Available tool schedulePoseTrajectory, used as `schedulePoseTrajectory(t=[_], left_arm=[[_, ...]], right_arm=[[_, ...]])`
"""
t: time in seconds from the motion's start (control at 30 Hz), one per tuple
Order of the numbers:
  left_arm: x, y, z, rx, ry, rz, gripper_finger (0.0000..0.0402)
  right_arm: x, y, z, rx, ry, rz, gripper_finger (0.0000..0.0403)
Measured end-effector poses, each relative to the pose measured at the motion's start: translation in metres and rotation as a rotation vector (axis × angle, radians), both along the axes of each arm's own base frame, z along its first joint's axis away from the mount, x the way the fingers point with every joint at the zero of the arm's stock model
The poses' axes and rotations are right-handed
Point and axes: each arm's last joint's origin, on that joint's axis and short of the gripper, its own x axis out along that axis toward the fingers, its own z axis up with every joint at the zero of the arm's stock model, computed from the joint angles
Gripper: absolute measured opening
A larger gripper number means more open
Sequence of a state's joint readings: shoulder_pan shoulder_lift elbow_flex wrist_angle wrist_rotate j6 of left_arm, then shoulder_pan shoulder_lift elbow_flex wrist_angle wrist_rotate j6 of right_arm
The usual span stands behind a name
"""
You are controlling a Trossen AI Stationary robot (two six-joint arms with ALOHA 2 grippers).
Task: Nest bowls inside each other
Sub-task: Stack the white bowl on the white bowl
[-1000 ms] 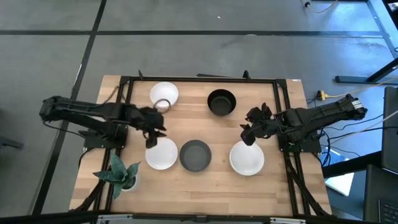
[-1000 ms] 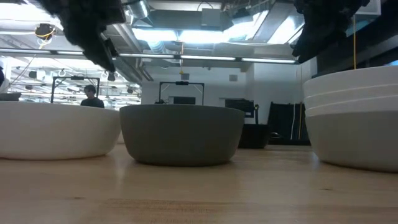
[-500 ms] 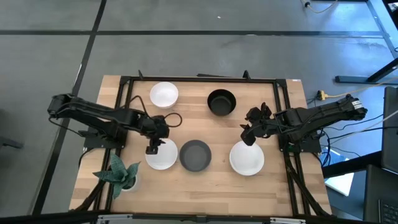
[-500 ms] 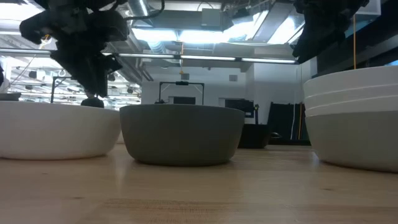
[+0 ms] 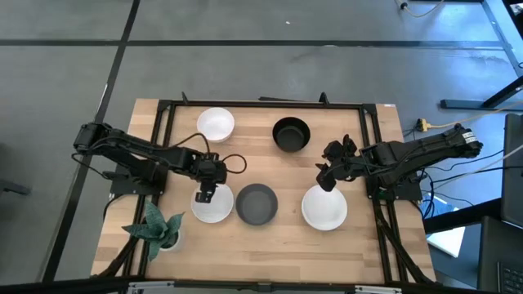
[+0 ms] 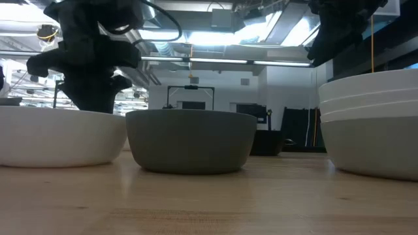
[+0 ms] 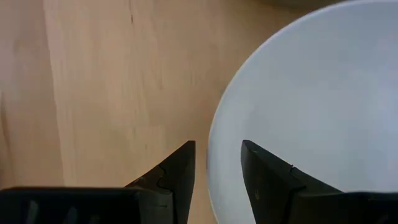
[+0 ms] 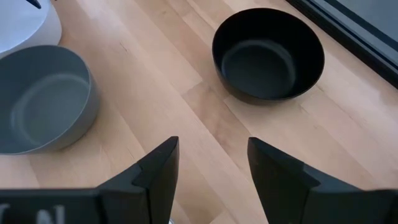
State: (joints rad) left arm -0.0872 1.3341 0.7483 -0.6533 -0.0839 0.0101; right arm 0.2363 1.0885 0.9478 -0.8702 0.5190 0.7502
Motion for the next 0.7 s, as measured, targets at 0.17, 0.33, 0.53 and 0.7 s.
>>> schedulePoseTrajectory(t=[0.17, 0.33, 0.53, 0.7], left_arm=[[0.002, 0.000, -0.005, 0.002, 0.023, 0.001, 0.0124], [0.002, 0.000, -0.006, 0.006, 0.027, 0.002, 0.0098], [0.003, 0.005, -0.006, 0.003, 0.026, 0.038, 0.0016], [0.003, 0.015, -0.006, -0.028, 0.016, 0.160, 0.0007]], right_arm=[[0.000, 0.000, 0.000, 0.000, 0.000, 0.000, 0.0193], [0.000, 0.000, 0.000, 0.000, -0.001, 0.000, 0.0193], [0.000, 0.000, 0.000, 0.000, -0.001, 0.000, 0.0193], [0.000, 0.000, 0.000, 0.013, 0.002, 0.009, 0.0193]])
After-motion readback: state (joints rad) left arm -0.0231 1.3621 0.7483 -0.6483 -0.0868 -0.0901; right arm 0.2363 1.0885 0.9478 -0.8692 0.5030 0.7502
